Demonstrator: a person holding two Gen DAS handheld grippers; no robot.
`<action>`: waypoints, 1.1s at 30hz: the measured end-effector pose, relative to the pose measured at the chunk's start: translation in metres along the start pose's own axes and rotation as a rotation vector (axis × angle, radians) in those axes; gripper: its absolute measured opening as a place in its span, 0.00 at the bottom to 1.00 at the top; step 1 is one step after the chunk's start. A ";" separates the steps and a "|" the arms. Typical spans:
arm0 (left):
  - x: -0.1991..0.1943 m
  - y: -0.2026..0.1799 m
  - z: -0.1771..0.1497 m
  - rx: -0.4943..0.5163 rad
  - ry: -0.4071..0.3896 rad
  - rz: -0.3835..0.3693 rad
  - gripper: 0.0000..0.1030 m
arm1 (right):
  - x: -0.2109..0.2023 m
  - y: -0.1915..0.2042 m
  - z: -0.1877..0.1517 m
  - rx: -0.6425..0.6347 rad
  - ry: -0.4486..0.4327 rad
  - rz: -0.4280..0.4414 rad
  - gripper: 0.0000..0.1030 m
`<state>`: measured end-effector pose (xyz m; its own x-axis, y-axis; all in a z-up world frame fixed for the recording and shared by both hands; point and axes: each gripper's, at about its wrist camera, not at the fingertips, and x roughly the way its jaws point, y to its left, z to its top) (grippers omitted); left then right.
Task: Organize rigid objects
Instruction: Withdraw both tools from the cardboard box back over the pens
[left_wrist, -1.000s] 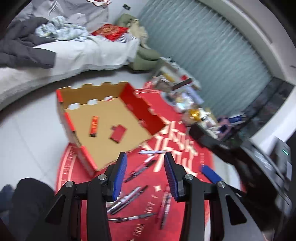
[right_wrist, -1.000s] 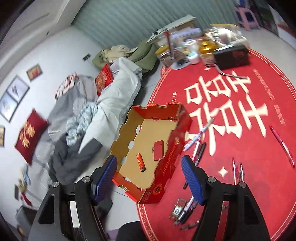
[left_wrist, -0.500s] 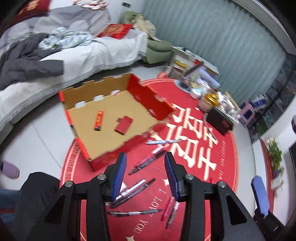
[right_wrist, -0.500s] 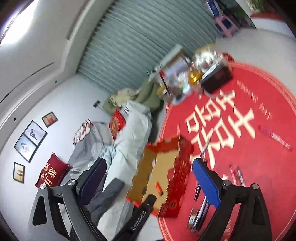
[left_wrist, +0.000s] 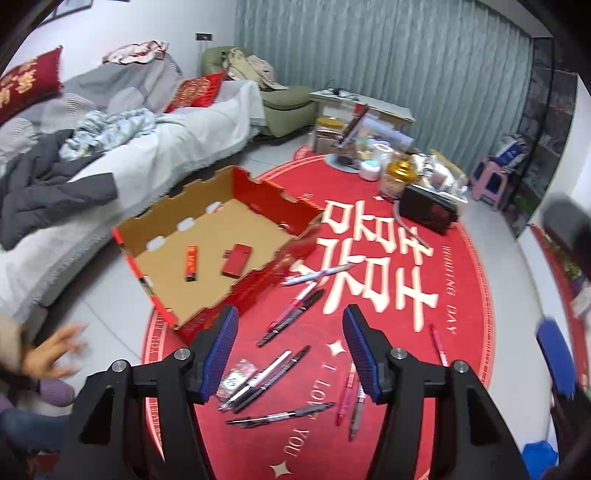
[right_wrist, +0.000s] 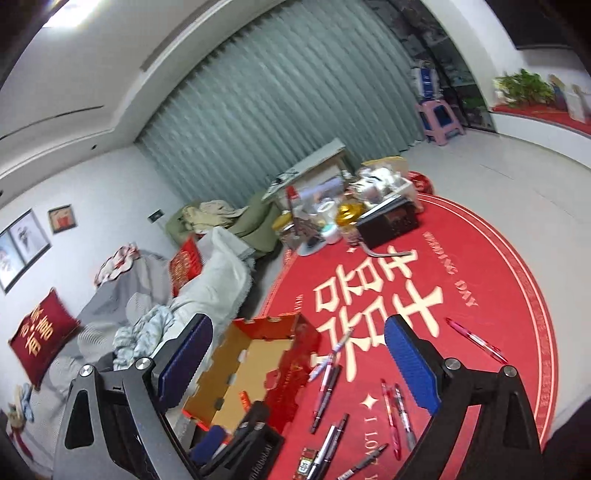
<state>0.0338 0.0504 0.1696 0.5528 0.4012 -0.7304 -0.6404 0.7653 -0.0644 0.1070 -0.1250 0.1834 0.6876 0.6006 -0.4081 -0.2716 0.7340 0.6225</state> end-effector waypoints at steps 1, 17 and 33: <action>0.001 -0.001 0.000 0.007 -0.006 0.016 0.62 | -0.001 -0.007 -0.002 0.027 0.007 0.005 0.93; 0.035 -0.015 -0.021 0.072 0.133 -0.022 0.78 | -0.022 -0.058 -0.028 0.019 -0.004 -0.266 0.99; 0.029 -0.057 -0.073 0.186 0.210 -0.144 0.77 | -0.005 -0.092 -0.057 0.058 0.151 -0.260 0.99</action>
<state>0.0472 -0.0180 0.1030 0.4961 0.1842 -0.8485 -0.4446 0.8933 -0.0660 0.0906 -0.1774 0.0898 0.6196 0.4389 -0.6507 -0.0580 0.8524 0.5197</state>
